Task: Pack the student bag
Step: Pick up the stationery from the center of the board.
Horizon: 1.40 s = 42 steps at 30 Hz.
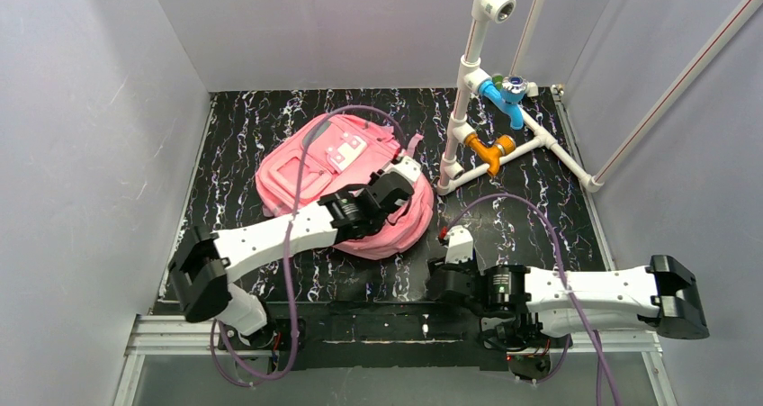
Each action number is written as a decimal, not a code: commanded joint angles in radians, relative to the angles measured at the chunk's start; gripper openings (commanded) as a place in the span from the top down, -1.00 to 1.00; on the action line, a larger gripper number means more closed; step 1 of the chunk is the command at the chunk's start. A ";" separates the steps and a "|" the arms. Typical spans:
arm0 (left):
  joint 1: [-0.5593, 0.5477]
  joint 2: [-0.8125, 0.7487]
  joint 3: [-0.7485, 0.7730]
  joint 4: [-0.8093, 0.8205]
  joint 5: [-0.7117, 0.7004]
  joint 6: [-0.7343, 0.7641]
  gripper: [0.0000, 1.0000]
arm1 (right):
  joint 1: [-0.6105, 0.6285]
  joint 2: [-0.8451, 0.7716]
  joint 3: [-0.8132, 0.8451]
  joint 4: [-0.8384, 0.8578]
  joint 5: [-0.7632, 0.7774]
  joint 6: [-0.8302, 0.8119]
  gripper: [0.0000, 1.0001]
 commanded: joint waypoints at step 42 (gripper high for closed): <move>0.042 -0.015 -0.034 0.058 -0.125 0.140 0.79 | 0.007 -0.149 0.082 0.214 -0.044 -0.334 0.49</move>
